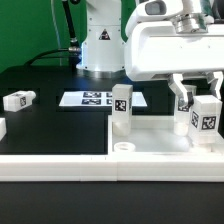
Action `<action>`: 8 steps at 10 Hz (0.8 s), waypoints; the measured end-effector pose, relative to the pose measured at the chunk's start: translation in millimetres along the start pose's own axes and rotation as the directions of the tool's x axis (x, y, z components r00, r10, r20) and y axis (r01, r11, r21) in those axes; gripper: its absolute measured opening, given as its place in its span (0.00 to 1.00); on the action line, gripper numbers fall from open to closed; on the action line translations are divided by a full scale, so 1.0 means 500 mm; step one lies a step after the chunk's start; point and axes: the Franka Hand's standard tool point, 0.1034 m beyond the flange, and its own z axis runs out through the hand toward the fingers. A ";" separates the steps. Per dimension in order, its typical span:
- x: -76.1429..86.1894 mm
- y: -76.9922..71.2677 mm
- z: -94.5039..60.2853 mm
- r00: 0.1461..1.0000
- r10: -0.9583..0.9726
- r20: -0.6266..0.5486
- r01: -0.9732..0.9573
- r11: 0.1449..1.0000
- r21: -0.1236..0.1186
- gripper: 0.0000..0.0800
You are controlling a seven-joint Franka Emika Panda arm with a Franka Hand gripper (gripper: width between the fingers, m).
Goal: Assemble square table
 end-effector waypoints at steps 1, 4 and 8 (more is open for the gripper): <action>0.000 0.000 0.000 1.000 0.000 0.000 0.000 1.000 0.000 0.36; 0.000 0.000 0.000 1.000 0.000 0.000 0.000 1.000 0.000 0.79; 0.000 0.000 0.000 1.000 0.000 0.000 0.000 1.000 0.000 0.81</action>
Offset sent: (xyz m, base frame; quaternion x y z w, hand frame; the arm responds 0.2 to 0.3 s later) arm 0.0000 0.0000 0.0000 0.0000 0.0000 0.0000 1.0000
